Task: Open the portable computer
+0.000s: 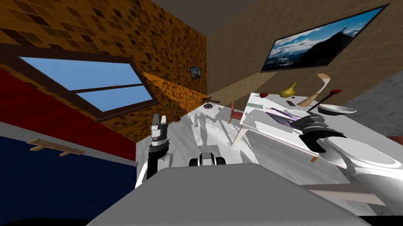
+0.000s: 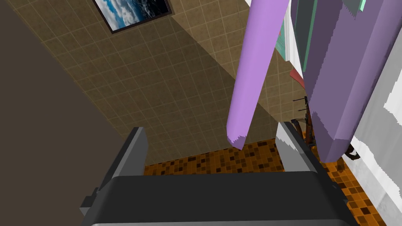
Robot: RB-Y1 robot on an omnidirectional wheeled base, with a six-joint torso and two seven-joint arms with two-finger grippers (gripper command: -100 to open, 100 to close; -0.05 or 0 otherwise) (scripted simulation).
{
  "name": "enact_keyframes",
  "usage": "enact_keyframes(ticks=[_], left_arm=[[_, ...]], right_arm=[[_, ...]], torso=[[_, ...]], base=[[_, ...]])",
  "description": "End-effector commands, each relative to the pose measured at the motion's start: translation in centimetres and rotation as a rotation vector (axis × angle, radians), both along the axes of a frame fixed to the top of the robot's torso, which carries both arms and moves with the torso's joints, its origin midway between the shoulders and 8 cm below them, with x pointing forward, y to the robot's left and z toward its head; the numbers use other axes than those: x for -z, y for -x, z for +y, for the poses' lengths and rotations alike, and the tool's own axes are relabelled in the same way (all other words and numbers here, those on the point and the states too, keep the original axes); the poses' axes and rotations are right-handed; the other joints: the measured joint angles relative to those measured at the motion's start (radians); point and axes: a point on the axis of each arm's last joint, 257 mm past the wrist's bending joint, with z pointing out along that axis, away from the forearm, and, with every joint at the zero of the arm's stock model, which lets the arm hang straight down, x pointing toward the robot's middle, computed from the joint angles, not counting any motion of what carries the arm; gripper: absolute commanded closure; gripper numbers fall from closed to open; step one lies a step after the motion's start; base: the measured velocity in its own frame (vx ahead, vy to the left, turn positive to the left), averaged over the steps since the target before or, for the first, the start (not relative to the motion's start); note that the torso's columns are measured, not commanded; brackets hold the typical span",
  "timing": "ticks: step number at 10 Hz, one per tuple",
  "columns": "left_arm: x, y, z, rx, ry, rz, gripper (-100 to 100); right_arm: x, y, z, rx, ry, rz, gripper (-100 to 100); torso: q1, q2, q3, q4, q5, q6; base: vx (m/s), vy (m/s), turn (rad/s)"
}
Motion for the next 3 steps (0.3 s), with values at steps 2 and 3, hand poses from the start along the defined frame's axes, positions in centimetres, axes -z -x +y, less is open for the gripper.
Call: enact_keyframes(ticks=[2,3], left_arm=[[0.00,0.00,0.00,0.000,0.000,0.000,0],[0.00,0.00,0.00,0.000,0.000,0.000,0]], right_arm=[[0.00,0.00,0.00,0.000,0.000,0.000,0],[0.00,0.00,0.00,0.000,0.000,0.000,0]], torso=[[0.002,0.001,0.001,0.000,0.001,0.000],[0.002,0.001,0.001,0.000,0.001,0.000]], base=[[0.000,0.000,0.000],[0.000,0.000,0.000]])
